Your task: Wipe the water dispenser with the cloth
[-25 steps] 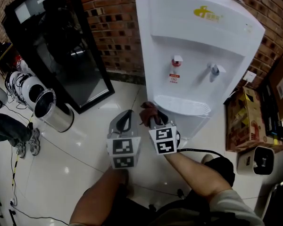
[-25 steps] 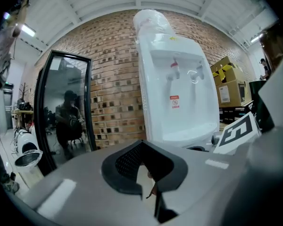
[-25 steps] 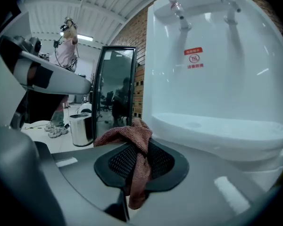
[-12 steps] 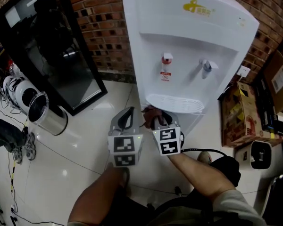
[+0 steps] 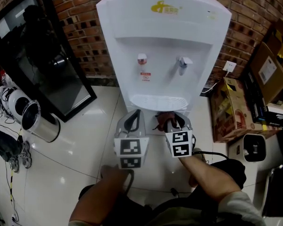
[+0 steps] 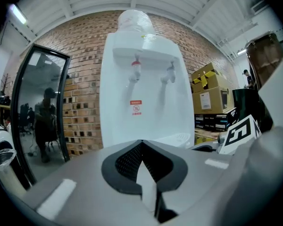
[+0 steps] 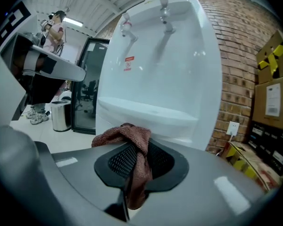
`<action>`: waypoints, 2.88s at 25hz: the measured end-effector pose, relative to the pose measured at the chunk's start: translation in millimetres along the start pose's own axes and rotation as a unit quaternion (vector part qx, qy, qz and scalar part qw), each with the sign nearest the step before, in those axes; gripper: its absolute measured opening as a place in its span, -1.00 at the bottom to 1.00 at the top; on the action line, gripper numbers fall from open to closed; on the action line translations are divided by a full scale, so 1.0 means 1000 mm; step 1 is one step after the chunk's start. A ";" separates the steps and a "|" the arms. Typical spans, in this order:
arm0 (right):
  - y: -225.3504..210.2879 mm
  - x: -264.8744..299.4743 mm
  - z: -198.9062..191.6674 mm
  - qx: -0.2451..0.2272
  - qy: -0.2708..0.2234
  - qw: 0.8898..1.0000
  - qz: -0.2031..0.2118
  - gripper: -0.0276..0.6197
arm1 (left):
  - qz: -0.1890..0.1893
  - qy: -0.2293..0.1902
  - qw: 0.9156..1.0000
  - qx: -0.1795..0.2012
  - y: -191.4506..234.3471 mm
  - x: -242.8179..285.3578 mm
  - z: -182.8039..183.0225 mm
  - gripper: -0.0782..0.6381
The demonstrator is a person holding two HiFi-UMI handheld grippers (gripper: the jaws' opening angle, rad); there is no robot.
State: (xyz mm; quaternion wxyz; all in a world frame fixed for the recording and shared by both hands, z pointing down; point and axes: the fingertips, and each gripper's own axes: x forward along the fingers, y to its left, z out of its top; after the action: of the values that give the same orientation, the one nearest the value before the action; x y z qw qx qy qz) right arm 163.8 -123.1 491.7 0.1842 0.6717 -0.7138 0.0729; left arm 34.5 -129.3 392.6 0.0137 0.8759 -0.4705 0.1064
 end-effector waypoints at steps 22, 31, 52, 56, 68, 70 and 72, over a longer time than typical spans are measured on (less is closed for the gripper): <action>-0.103 -0.035 -0.011 0.058 -0.007 0.994 -0.094 -0.70 | -0.100 0.035 0.993 0.048 -0.109 0.023 -0.026 -0.78; -0.101 -0.034 -0.016 0.080 0.005 0.992 -0.101 -0.70 | -0.085 0.033 0.995 0.030 -0.081 0.018 -0.027 -0.78; 0.153 0.059 -0.014 -0.013 0.027 0.992 0.120 -0.70 | 0.096 0.087 0.991 -0.033 0.096 -0.036 -0.079 -0.78; 0.152 0.080 -0.024 -0.018 0.042 0.993 0.107 -0.70 | 0.080 0.086 0.992 -0.039 0.093 -0.032 -0.078 -0.78; 0.130 0.084 -0.026 -0.024 0.050 0.994 0.098 -0.70 | 0.044 0.097 0.994 -0.022 0.077 -0.006 -0.078 -0.78; 0.119 0.079 -0.026 -0.026 0.049 0.994 0.092 -0.70 | 0.036 0.093 0.995 -0.020 0.068 -0.001 -0.075 -0.78; 0.108 0.072 -0.027 -0.028 0.052 0.995 0.084 -0.70 | 0.030 0.091 0.995 -0.018 0.060 0.002 -0.073 -0.78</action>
State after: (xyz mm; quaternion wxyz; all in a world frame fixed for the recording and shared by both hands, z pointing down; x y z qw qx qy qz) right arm 59.9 -171.0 558.3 0.2328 0.5991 -0.7591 0.1033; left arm -27.0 -154.8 460.0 0.0691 0.8474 -0.4955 0.1779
